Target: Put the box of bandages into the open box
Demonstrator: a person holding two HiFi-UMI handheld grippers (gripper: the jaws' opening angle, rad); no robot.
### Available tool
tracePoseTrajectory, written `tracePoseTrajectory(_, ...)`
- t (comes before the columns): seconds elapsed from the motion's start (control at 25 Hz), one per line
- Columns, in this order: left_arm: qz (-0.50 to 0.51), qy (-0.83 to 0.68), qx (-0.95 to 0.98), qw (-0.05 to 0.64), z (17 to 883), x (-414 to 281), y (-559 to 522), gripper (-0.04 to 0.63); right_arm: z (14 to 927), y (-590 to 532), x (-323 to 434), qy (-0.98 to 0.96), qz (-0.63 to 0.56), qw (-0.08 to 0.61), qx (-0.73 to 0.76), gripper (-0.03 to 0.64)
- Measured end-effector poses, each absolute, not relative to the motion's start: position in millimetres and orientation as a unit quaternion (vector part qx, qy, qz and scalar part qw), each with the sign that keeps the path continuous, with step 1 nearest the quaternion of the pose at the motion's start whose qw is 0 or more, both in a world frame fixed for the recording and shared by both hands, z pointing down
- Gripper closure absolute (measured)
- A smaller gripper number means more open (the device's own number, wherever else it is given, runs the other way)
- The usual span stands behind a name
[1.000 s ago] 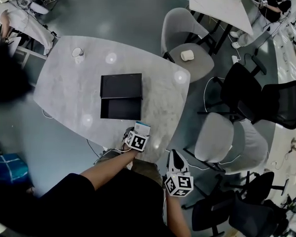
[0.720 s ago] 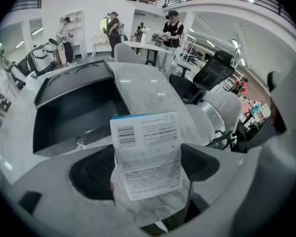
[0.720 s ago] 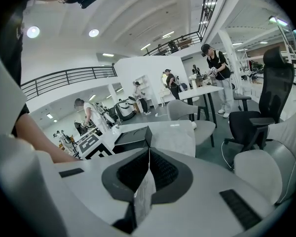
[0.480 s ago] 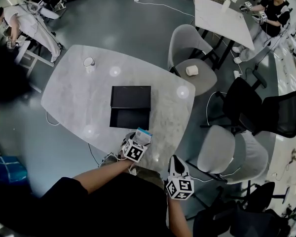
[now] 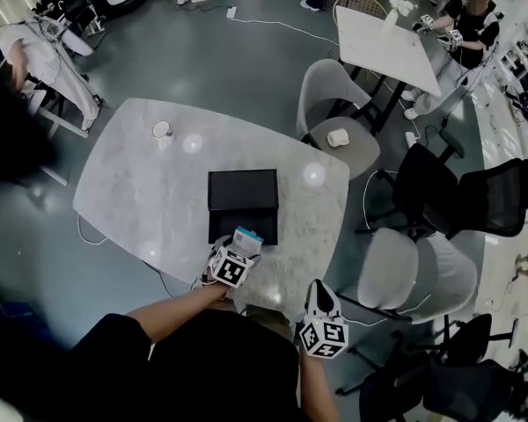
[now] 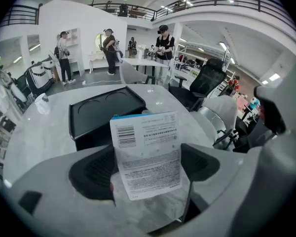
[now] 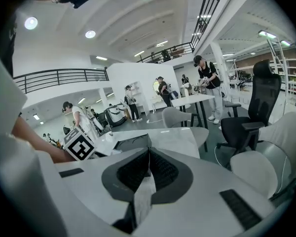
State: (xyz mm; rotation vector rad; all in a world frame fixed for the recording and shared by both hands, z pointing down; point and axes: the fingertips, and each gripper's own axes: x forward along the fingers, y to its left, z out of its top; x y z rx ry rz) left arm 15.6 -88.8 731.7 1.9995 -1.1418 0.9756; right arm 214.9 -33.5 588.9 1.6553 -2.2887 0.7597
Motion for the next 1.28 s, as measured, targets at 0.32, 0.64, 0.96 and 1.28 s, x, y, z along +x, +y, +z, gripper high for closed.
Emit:
tracePoseTrajectory(0.32, 0.384, -0.398, 0.782, 0.287, 720, -36, -112, 0.163, 570, -39, 131, -0.784, 0.237, 0.110, 0.563, 0.603)
tracePoseTrajectory(0.64, 0.398, -0.362, 0.804, 0.253, 715, -68, -135, 0.163, 562, -41, 101, -0.753, 0.226, 0.105, 0.609, 0.603)
tracePoseTrajectory(0.96, 0.419, -0.323, 0.819, 0.220, 722, -83, -149, 0.163, 559, -38, 87, -0.720, 0.222, 0.096, 0.650, 0.603)
tracePoseTrajectory(1.28, 0.456, -0.277, 0.828, 0.172, 744, -80, -157, 0.163, 570, -22, 78, -0.691, 0.238, 0.090, 0.676, 0.603)
